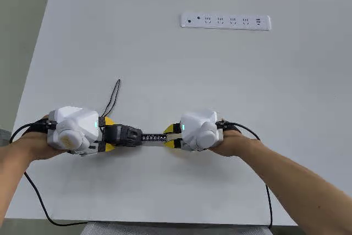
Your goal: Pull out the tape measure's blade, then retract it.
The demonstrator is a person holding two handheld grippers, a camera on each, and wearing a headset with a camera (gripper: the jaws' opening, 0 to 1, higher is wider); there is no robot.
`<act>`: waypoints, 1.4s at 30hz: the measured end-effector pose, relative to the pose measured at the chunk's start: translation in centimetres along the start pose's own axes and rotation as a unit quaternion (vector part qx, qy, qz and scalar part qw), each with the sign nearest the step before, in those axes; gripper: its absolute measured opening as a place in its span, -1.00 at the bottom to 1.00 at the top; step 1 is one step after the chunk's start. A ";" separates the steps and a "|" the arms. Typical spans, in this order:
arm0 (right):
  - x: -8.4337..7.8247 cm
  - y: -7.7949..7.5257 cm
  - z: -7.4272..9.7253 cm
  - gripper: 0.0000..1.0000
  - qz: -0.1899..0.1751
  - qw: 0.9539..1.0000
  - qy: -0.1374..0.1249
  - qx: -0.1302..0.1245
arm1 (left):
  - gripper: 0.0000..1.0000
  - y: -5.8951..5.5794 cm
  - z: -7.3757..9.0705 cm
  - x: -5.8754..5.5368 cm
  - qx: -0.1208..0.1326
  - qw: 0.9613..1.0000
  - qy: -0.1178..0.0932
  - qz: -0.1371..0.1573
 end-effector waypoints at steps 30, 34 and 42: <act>-1.1 0.2 1.3 -0.79 0.008 1.000 0.008 -0.002 | -0.45 -0.2 -0.1 -0.2 0.003 1.000 0.002 0.003; -1.3 0.2 1.5 -0.79 0.006 1.000 0.009 -0.002 | -0.45 -0.2 -0.1 0.0 0.003 1.000 0.002 0.003; -1.7 0.3 1.8 -0.79 0.004 1.000 0.012 -0.004 | -0.45 -0.3 0.0 0.1 0.003 1.000 0.003 0.002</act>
Point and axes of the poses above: the centre of the closed fingertips' face, and the gripper's own axes: z roughly backward along the fingers, y roughly to its left, x roughly out of its top, the point moved 10 cm from there along z, roughly backward along the fingers, and after that the axes turned 3 degrees about y, right-handed, at the moved point
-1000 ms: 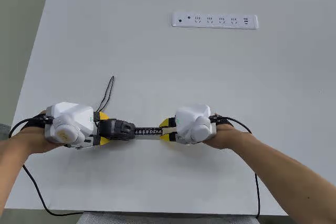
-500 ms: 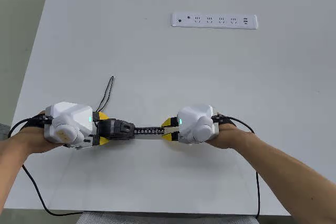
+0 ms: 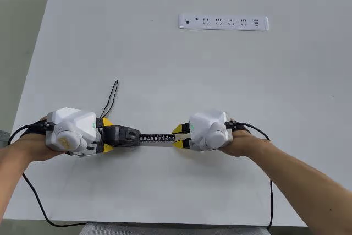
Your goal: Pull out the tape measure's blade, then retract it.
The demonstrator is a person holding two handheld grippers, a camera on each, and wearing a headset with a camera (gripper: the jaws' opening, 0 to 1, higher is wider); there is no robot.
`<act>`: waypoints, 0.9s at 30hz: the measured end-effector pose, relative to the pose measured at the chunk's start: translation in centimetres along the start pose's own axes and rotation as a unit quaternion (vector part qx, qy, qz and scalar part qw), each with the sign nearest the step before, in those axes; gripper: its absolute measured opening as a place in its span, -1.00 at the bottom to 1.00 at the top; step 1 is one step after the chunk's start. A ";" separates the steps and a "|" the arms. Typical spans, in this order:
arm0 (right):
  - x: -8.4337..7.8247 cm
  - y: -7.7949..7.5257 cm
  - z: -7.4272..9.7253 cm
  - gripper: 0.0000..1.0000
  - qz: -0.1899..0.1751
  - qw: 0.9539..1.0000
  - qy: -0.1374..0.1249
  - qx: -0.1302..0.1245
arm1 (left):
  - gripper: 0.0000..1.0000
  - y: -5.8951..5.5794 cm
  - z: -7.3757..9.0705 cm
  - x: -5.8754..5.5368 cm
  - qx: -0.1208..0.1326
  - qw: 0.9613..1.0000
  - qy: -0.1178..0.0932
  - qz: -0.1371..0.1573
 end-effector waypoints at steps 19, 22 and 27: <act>-1.3 -0.4 1.0 -0.79 -0.009 1.000 0.005 0.006 | -0.45 0.5 -0.3 -0.4 -0.002 1.000 0.003 -0.002; -1.6 -0.4 1.2 -0.79 -0.013 1.000 0.005 0.008 | -0.45 0.5 -0.3 -0.3 -0.003 1.000 0.004 -0.003; -2.0 -0.3 1.5 -0.79 -0.014 1.000 0.005 0.008 | -0.45 0.4 -0.2 0.3 -0.002 1.000 0.006 -0.003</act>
Point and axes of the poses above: the centre of the closed fingertips' face, and the gripper's own axes: z roughly backward along the fingers, y roughly to its left, x roughly out of its top, the point moved 10 cm from there along z, roughly backward along the fingers, and after that the axes turned 3 degrees about y, right-handed, at the moved point
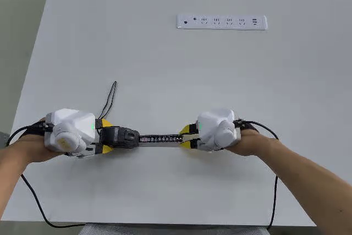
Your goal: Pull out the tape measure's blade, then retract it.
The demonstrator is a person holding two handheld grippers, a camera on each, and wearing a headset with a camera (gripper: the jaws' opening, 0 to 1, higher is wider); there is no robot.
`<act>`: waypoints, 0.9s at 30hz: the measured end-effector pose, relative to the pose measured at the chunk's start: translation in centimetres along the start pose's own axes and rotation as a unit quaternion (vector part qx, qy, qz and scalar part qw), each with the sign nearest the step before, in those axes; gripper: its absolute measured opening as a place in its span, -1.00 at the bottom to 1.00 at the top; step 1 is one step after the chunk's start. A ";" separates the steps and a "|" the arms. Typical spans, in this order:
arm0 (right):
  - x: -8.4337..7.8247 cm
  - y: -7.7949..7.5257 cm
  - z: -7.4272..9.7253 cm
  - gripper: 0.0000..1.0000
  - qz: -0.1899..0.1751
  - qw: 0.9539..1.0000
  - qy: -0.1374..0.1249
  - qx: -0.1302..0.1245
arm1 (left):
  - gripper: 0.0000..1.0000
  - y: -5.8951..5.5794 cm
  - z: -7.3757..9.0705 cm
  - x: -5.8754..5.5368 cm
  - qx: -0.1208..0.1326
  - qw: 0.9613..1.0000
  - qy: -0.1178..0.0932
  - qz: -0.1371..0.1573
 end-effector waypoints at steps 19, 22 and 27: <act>-1.2 0.1 1.2 -0.79 -0.009 1.000 -0.002 0.000 | -0.45 -0.1 0.1 0.1 -0.001 1.000 0.004 -0.002; -1.4 0.1 1.3 -0.79 -0.010 1.000 0.000 0.000 | -0.45 -0.1 0.1 0.4 -0.001 1.000 0.004 -0.001; -1.6 0.0 1.6 -0.79 -0.010 1.000 0.000 0.000 | -0.45 -0.2 0.3 0.7 -0.001 1.000 0.005 -0.002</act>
Point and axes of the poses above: the centre of the closed fingertips' face, and the gripper's own axes: z roughly backward along the fingers, y roughly to its left, x roughly out of its top, the point moved 10 cm from there along z, roughly backward along the fingers, and after that the axes turned 3 degrees about y, right-handed, at the moved point
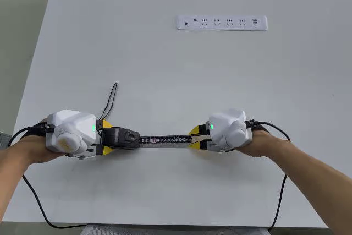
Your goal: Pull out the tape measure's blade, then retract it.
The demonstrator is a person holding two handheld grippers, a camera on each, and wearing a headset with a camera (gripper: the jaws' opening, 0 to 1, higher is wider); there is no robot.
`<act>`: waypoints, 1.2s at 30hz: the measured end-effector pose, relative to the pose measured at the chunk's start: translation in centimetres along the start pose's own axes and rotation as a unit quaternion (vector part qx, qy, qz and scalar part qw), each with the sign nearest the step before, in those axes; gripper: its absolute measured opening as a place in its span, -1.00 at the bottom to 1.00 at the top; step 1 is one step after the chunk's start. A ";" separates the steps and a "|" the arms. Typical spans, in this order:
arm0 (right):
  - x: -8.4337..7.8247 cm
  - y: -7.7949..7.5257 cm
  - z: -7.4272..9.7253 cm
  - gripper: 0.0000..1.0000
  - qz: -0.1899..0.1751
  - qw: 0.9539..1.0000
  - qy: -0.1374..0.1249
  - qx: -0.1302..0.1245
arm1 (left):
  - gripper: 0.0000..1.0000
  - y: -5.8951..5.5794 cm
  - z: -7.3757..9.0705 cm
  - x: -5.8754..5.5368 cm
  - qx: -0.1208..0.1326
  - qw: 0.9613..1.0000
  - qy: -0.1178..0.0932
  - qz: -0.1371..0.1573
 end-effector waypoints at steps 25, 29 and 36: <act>-0.5 0.3 1.4 -0.79 -0.002 1.000 0.003 -0.001 | -0.45 0.2 -0.5 -1.1 0.000 1.000 0.002 -0.001; -0.9 0.3 1.5 -0.79 -0.003 1.000 0.004 -0.002 | -0.45 0.1 -0.4 -0.9 0.000 1.000 0.003 -0.001; -1.6 0.3 1.8 -0.79 -0.005 1.000 0.004 -0.003 | -0.45 0.0 -0.4 -0.8 0.000 1.000 0.004 -0.002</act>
Point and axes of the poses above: the centre of the closed fingertips' face, and the gripper's own axes: z roughly backward along the fingers, y roughly to its left, x roughly out of its top, the point moved 10 cm from there along z, roughly backward along the fingers, and after that the axes turned 3 degrees about y, right-handed, at the moved point
